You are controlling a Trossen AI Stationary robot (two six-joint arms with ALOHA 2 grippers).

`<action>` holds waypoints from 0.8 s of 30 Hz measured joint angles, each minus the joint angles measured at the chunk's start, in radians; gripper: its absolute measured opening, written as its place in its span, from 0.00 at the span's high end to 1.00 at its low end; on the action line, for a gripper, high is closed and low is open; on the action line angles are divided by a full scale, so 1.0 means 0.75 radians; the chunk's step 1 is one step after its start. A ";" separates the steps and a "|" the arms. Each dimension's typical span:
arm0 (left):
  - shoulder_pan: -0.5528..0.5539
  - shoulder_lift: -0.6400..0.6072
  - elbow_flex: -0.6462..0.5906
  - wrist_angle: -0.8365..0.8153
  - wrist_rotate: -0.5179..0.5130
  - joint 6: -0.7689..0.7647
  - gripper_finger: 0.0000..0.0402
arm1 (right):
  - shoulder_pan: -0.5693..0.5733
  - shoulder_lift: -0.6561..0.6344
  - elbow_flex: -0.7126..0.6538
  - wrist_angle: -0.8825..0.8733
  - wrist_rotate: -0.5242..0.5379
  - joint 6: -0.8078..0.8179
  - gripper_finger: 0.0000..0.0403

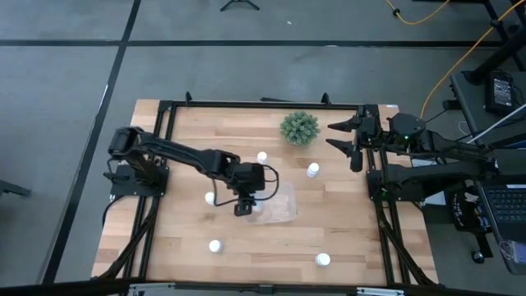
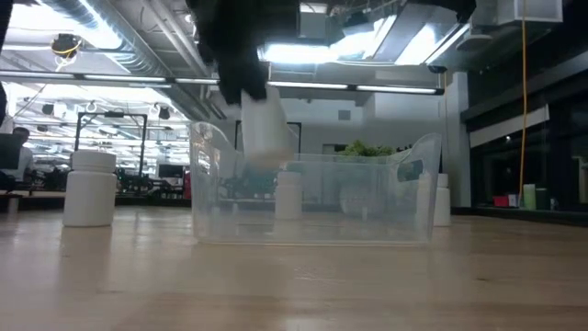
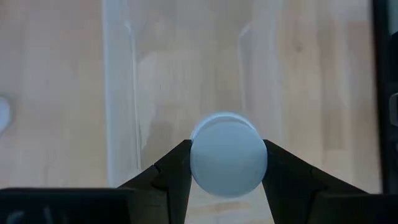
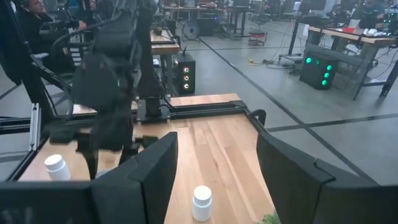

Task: Pick and place pill bottles into a basket
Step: Put the white medicine bottle into the transparent bin

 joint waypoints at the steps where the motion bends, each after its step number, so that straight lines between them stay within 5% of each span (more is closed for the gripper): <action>1: 0.000 0.025 0.000 -0.005 0.000 0.000 0.61 | 0.000 0.000 0.000 0.000 0.000 0.000 0.45; 24: 0.025 0.136 0.003 -0.064 -0.146 -0.023 0.61 | -0.001 0.000 0.000 -0.069 -0.024 0.002 0.45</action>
